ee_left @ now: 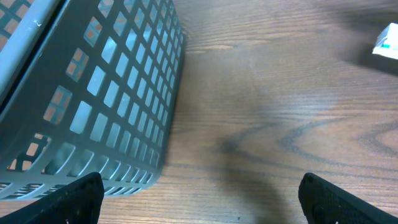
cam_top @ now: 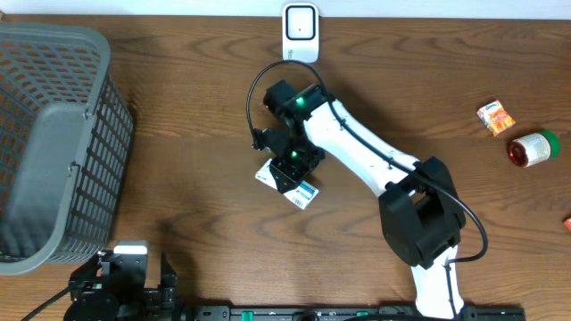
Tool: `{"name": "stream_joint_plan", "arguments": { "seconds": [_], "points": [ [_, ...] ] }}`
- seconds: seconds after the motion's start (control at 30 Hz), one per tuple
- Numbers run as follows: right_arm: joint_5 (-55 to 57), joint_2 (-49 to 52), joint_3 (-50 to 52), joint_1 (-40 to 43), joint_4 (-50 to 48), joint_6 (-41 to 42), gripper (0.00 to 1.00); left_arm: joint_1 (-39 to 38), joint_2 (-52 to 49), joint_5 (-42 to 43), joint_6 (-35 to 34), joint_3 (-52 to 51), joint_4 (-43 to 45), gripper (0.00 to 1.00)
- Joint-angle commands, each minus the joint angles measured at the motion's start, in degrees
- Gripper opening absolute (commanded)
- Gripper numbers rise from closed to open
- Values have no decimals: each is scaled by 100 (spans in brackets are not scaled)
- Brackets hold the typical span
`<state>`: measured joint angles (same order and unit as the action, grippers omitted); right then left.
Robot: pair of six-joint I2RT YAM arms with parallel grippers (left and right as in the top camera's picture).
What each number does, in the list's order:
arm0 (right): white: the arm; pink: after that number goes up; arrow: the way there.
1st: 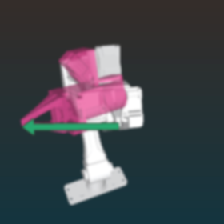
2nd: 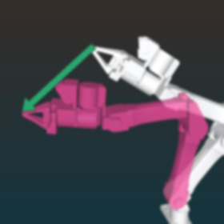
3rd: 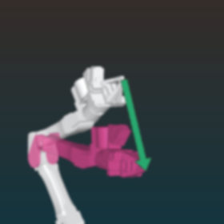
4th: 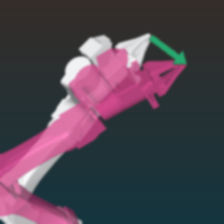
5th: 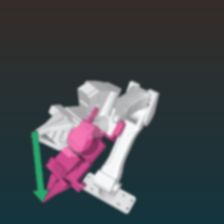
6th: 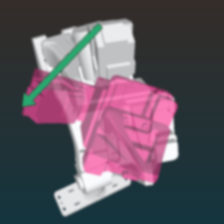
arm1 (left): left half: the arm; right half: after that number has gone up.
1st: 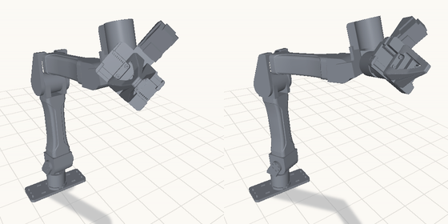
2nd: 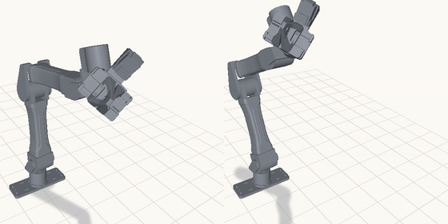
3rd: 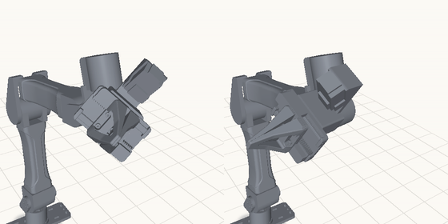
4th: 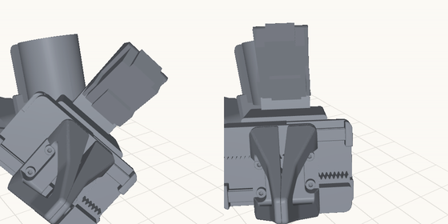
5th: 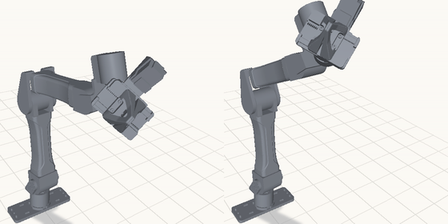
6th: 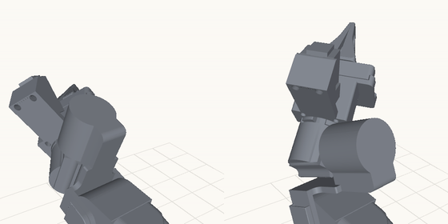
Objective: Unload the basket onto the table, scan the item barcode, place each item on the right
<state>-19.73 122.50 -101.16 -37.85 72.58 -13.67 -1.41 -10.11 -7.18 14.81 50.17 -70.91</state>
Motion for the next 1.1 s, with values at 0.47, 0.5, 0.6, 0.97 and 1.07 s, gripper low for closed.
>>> {"name": "stream_joint_plan", "arguments": {
  "seconds": [0.47, 0.5, 0.6, 0.97, 1.07],
  "points": [
    [-2461, -133, -192, 240, 796, -1429, 41, -28, 20, 33, -11, 28, -2, 99],
    [-2363, -133, -192, 240, 763, -1425, 41, -28, 20, 33, -11, 28, -2, 99],
    [-1993, -133, -192, 240, 566, -1399, 38, -28, 20, 33, -11, 28, -2, 99],
    [1445, -131, -197, 223, -1639, -345, 41, -28, 20, 33, -11, 28, -4, 99],
    [2177, -133, -214, 280, -2094, -520, 40, -28, 20, 33, -11, 28, -2, 99]
  ]
}}
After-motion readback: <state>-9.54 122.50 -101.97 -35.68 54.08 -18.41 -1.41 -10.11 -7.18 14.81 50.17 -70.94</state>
